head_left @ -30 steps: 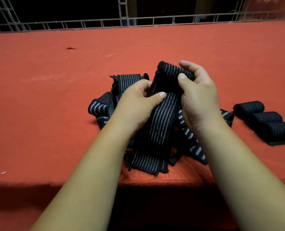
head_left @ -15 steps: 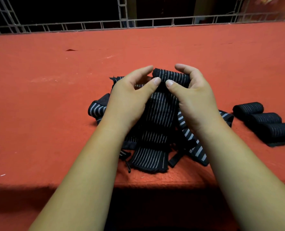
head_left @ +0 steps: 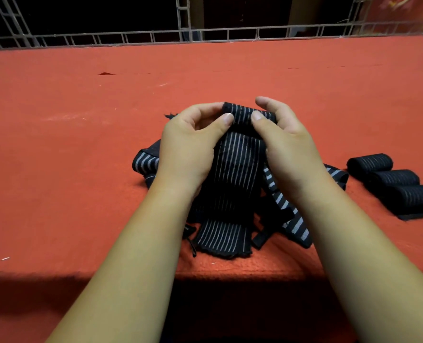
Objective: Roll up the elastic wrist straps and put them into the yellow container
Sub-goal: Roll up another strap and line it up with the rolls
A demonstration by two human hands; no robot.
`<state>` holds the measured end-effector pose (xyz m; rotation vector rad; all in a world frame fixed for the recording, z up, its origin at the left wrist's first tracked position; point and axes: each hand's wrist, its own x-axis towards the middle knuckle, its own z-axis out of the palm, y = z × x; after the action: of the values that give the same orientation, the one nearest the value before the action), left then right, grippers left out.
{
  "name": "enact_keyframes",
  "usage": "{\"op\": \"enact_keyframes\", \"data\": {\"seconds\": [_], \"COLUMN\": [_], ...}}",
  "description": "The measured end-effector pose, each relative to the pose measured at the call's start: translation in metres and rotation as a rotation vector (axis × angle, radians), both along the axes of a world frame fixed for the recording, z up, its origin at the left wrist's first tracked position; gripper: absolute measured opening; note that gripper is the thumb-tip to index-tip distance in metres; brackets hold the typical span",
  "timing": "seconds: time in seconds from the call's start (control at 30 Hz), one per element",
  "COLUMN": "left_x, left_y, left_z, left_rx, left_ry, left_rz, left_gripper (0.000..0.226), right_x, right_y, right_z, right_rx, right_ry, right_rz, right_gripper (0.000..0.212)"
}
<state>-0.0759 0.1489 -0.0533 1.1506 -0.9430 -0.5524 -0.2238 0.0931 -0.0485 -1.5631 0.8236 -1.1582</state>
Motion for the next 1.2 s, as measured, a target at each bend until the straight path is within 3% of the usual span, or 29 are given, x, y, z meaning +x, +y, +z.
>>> {"op": "enact_keyframes", "data": {"seconds": [0.07,0.3,0.5,0.63,0.67,0.73,0.8,0.9,0.97,1.1,1.2], "left_x": [0.001,0.004,0.002,0.001,0.001,0.003,0.0,-0.002,-0.002,-0.001,0.0], "left_y": [-0.001,-0.001,0.004,0.005,0.004,0.002,0.007,0.012,0.009,0.006,0.003], "left_z": [-0.001,0.0,0.004,0.013,0.014,0.015,0.015,0.012,0.01,0.01,0.007], "left_rx": [-0.026,-0.04,0.045,0.171,0.201,0.235,0.208,0.135,0.113,0.052,0.052], "left_ry": [0.018,-0.021,-0.049,-0.125,-0.129,-0.168,-0.256,-0.262,-0.142,-0.005,-0.078], "left_rz": [-0.01,-0.058,-0.049,-0.063,-0.065,-0.056,-0.035,-0.012,-0.021,-0.061,-0.066], "left_gripper": [0.019,0.029,0.023,0.023,0.03,0.048,0.046,0.026,0.019,0.022,0.025], "right_x": [0.002,0.0,0.005,0.008,0.009,0.012,0.014,0.013,0.012,0.008,0.007], "right_y": [0.0,0.002,0.0,0.0,-0.001,-0.002,-0.002,-0.003,-0.003,0.001,0.003], "right_z": [-0.001,-0.001,-0.003,-0.007,-0.009,-0.011,-0.012,-0.013,-0.011,-0.006,-0.004], "right_rx": [0.056,0.06,0.039,-0.018,-0.02,-0.017,-0.029,-0.019,-0.004,0.017,-0.009], "right_ry": [0.036,0.117,-0.035,-0.096,-0.113,-0.12,-0.101,-0.048,0.021,0.098,0.148], "right_rz": [-0.035,-0.059,-0.077,-0.077,-0.078,-0.106,-0.098,-0.07,-0.056,-0.018,-0.066], "right_gripper": [0.031,0.056,0.032,0.028,0.033,0.062,0.073,0.069,0.064,0.043,0.05]}}
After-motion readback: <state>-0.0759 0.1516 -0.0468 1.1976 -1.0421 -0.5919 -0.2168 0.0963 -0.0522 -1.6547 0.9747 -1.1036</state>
